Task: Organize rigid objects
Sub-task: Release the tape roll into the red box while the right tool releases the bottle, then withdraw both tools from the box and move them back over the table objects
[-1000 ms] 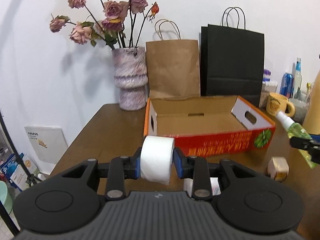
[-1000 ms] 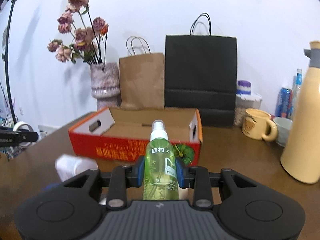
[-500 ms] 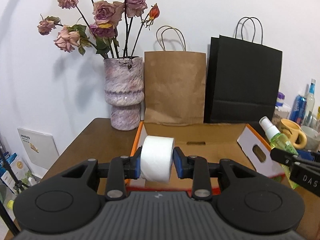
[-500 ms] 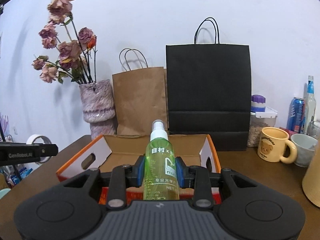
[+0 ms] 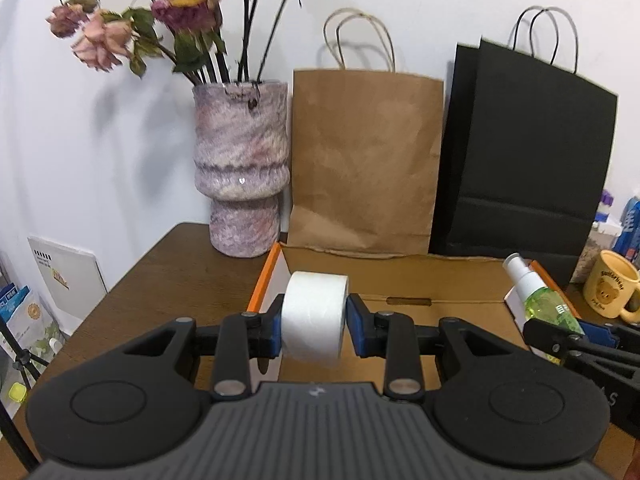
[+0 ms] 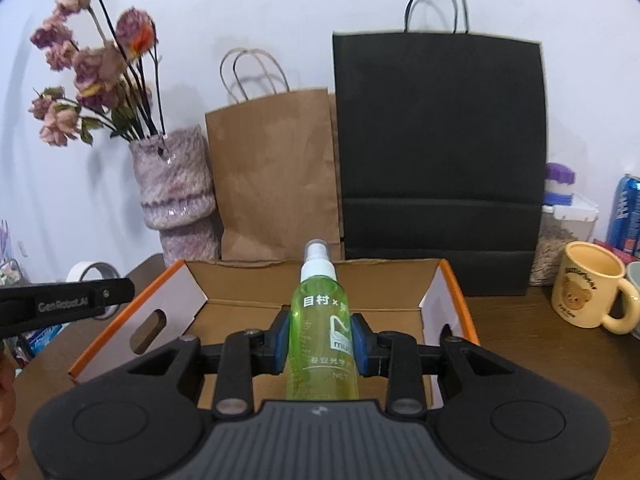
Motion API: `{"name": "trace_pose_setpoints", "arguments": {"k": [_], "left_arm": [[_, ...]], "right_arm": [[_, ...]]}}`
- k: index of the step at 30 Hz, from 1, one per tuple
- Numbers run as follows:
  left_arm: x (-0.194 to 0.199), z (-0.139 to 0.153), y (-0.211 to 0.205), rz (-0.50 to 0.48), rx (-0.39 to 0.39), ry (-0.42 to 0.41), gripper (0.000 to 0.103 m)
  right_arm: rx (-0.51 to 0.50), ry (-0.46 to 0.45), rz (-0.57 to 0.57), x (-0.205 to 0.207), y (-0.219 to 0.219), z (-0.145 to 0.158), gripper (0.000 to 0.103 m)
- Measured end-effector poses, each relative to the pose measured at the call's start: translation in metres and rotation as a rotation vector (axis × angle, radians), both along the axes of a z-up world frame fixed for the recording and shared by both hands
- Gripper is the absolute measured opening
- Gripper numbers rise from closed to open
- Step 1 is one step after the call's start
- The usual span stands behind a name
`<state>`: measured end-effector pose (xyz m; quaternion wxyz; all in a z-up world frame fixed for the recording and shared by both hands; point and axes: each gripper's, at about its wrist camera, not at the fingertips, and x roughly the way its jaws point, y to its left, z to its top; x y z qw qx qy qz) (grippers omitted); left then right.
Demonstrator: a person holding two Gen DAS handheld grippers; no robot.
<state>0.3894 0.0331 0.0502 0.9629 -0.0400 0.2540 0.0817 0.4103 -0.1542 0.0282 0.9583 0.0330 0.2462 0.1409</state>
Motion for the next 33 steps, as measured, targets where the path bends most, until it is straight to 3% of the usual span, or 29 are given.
{"name": "trace_pose_setpoints", "arguments": {"k": [11, 17, 18, 19, 20, 21, 22, 23, 25, 26, 28, 33], "left_arm": [[0.03, -0.034, 0.006, 0.001, -0.018, 0.117, 0.032], [0.026, -0.031, -0.003, -0.035, 0.015, 0.102, 0.033], [0.026, -0.03, -0.005, -0.037, 0.022, 0.101, 0.038], [0.025, -0.03, -0.006, -0.036, 0.026, 0.101, 0.05], [0.024, -0.029, -0.007, -0.031, 0.032, 0.097, 0.057], [0.025, -0.027, -0.007, -0.025, 0.037, 0.09, 0.071], [0.023, -0.026, -0.007, -0.018, 0.041, 0.082, 0.084], [0.023, -0.024, -0.007, -0.015, 0.043, 0.076, 0.087], [0.021, -0.022, -0.006, -0.018, 0.041, 0.066, 0.101], [0.021, -0.021, -0.006, -0.022, 0.036, 0.059, 0.103], [0.019, -0.019, -0.006, -0.025, 0.037, 0.053, 0.103], [0.017, -0.016, -0.007, -0.027, 0.039, 0.046, 0.103]], "right_arm": [[-0.007, 0.059, 0.011, 0.024, 0.008, -0.026, 0.031], [-0.037, 0.082, 0.014, 0.028, 0.012, -0.035, 0.031], [-0.038, 0.087, 0.017, 0.028, 0.012, -0.035, 0.032], [-0.041, 0.085, 0.019, 0.027, 0.012, -0.035, 0.032], [-0.046, 0.078, 0.016, 0.026, 0.012, -0.033, 0.041], [-0.052, 0.074, 0.012, 0.025, 0.012, -0.032, 0.05], [-0.059, 0.063, 0.006, 0.024, 0.011, -0.03, 0.069], [-0.063, 0.05, 0.001, 0.022, 0.011, -0.028, 0.083], [-0.069, 0.036, -0.008, 0.02, 0.009, -0.026, 0.088], [-0.068, 0.035, -0.015, 0.02, 0.009, -0.025, 0.094], [-0.069, 0.032, -0.025, 0.02, 0.007, -0.024, 0.103], [-0.078, 0.039, -0.033, 0.019, 0.006, -0.022, 0.103]]}}
